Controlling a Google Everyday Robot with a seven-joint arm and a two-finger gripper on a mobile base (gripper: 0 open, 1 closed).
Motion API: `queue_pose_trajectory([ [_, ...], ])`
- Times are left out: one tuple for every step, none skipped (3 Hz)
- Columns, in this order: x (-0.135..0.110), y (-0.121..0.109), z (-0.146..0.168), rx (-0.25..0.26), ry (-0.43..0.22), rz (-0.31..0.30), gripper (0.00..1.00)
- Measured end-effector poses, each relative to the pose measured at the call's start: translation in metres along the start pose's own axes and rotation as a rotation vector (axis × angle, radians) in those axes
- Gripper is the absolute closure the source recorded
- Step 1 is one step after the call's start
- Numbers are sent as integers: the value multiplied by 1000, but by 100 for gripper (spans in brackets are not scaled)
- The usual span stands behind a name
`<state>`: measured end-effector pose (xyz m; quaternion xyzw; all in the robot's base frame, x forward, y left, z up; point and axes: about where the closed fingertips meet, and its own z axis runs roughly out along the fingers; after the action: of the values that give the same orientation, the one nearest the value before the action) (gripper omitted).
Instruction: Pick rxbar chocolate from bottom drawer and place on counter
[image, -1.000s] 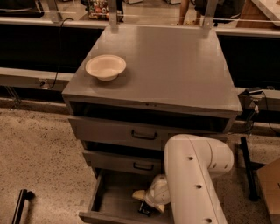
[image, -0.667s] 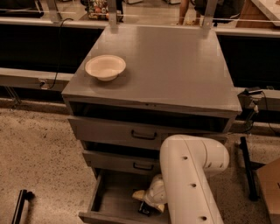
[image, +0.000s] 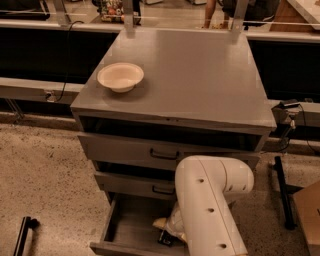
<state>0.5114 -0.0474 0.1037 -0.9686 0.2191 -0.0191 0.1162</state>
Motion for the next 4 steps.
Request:
queue_pose_trajectory([
  [0, -1, 5, -12, -5, 1, 0],
  [-2, -1, 12, -31, -13, 0, 14],
  [-4, 0, 16, -40, -25, -1, 37],
  [-4, -2, 9, -40, -25, -1, 62],
])
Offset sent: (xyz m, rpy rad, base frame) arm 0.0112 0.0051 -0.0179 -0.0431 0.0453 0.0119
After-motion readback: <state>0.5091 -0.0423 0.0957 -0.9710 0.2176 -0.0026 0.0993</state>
